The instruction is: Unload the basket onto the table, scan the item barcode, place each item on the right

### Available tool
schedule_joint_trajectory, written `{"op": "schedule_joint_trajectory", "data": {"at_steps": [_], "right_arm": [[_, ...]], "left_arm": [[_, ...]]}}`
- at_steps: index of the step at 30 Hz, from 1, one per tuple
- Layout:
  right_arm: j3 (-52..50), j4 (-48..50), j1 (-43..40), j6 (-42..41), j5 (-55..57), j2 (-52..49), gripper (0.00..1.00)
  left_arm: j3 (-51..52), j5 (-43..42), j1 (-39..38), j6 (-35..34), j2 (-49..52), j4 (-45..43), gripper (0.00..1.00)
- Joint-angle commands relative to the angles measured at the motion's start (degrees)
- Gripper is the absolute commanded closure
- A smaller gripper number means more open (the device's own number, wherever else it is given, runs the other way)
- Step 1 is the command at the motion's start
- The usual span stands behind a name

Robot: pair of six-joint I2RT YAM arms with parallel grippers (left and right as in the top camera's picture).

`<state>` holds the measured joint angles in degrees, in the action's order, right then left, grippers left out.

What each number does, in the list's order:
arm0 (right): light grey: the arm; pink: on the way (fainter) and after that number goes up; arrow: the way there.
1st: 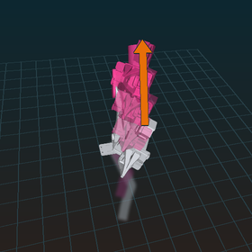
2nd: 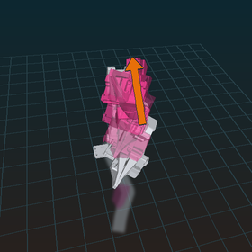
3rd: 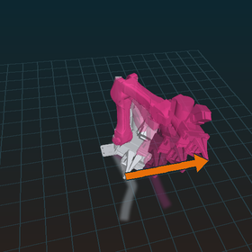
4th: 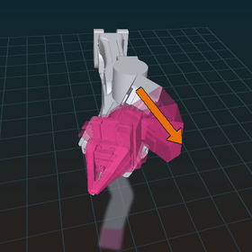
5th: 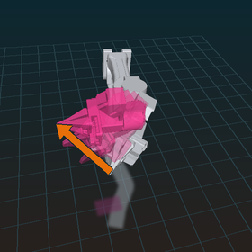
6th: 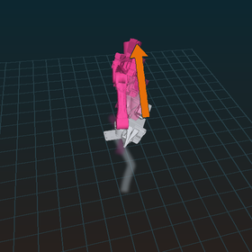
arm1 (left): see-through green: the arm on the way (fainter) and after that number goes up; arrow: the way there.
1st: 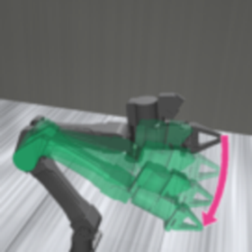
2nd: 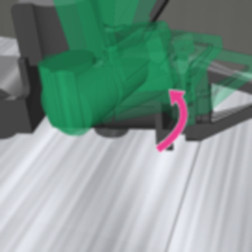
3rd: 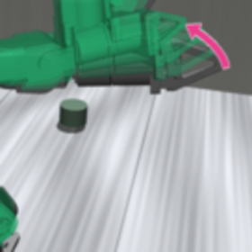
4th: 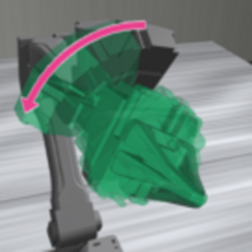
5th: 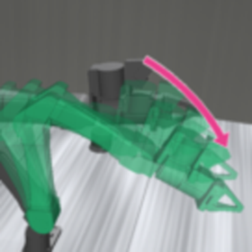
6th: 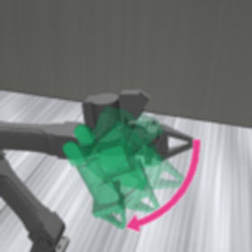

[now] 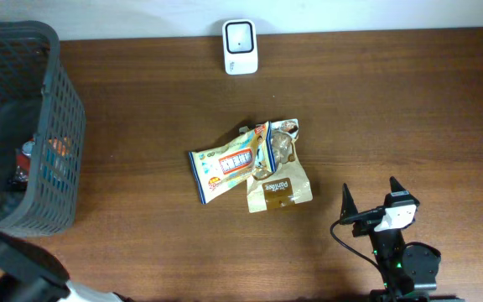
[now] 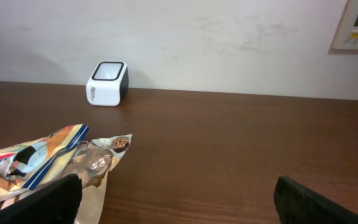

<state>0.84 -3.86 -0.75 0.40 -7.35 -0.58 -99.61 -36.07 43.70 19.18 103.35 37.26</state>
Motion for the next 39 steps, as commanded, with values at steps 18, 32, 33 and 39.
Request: {"op": "schedule_joint_trajectory", "data": {"at_steps": [18, 32, 33, 39], "right_arm": [[-0.5, -0.1, 0.0, 0.0, 0.3, 0.4, 0.02], [-0.5, -0.1, 0.0, 0.0, 0.3, 0.4, 0.02], [-0.5, -0.1, 0.0, 0.0, 0.3, 0.4, 0.02], [-0.5, -0.1, 0.0, 0.0, 0.3, 0.4, 0.02]], "left_arm": [[6.7, 16.3, 0.2, 5.9, 11.0, 5.6, 0.42], [6.8, 22.0, 0.0, 13.7, 17.5, 8.0, 0.43], [6.8, 22.0, 0.0, 13.7, 17.8, 8.3, 0.42], [6.8, 24.2, -1.0, 13.9, 19.9, 8.7, 0.43]]}}
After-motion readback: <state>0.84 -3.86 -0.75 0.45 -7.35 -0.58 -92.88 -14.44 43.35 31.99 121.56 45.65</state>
